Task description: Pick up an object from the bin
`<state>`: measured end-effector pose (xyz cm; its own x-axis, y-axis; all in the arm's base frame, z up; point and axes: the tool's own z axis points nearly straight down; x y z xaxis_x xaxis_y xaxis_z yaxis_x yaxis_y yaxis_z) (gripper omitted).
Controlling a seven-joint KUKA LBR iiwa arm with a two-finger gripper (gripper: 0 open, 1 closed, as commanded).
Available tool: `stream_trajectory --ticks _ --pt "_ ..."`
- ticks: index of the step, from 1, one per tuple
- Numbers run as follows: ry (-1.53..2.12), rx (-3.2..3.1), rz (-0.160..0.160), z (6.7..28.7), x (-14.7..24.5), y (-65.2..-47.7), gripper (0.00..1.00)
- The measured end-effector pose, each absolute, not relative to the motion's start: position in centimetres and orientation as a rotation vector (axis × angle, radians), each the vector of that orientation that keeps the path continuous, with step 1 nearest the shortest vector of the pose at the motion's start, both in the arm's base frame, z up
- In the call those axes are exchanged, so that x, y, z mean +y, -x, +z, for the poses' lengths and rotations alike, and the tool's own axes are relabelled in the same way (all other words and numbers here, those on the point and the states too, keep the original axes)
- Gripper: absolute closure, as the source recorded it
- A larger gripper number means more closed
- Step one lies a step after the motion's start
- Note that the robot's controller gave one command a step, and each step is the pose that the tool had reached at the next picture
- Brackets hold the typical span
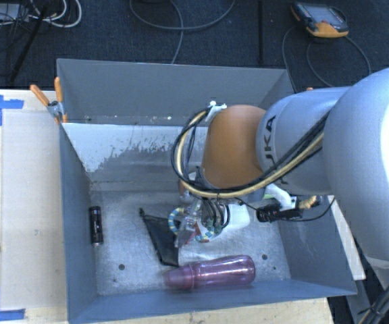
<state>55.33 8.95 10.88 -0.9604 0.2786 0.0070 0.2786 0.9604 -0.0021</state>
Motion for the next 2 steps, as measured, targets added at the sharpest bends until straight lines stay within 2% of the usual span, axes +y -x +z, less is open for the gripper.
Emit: stream_trajectory --ticks 2 --pt "0.440 -3.110 -0.001 14.4 9.0 -55.4 1.00"
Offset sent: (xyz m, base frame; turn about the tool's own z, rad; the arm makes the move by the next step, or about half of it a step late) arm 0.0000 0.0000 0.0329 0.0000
